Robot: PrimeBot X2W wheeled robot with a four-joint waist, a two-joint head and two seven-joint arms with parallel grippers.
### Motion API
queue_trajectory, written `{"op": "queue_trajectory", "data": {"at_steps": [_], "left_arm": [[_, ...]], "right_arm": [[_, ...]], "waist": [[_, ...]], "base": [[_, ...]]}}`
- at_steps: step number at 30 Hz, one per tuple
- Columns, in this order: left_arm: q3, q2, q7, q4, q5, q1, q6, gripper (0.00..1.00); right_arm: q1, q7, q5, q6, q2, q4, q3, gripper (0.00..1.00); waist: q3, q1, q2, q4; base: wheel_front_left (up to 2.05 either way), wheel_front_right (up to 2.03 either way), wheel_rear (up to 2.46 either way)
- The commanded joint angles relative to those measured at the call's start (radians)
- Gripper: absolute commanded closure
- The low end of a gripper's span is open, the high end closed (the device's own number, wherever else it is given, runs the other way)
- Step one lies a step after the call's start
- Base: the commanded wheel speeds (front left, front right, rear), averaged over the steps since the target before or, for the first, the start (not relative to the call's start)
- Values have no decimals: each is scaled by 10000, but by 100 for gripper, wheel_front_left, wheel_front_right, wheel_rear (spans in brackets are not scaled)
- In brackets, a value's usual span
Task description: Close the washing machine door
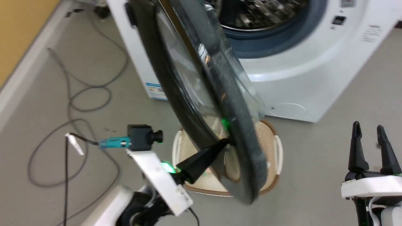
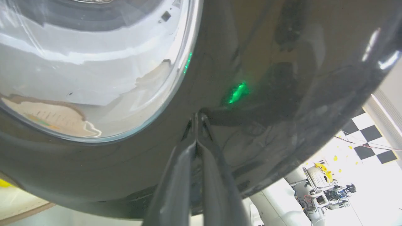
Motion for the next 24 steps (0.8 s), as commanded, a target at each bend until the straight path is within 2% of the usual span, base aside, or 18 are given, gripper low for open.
{"op": "queue_trajectory", "data": {"at_steps": [1, 11, 18, 22, 24], "left_arm": [[-187, -101, -153, 63, -1, -219, -46, 100], [-1420, -352, -1948, 1429, -644, -1761, -46, 100], [-2108, -465, -2724, 2422, -1161, -2549, -46, 100], [-2469, -384, -2994, 2692, -1393, -2781, -46, 100], [-2804, -143, -3276, 2702, -1507, -2838, -46, 100]], "right_arm": [[-149, -45, 40, -7, -33, -25, -22, 0], [-393, -45, 170, -7, -33, -62, 10, 0], [-569, -46, 228, -7, -33, -59, 143, 0], [-567, -46, 258, -7, -33, -46, 177, 0], [-495, -46, 270, -7, -33, -23, 147, 0]], "waist": [[174, 0, 0, -393], [555, 0, 0, -1408], [748, 0, 0, -1821], [748, 0, 0, -1941], [646, 0, 0, -1946]], "base": [[0, 0, 0], [0, 0, 0], [0, 0, 0], [0, 0, 0], [0, 0, 0]]}}
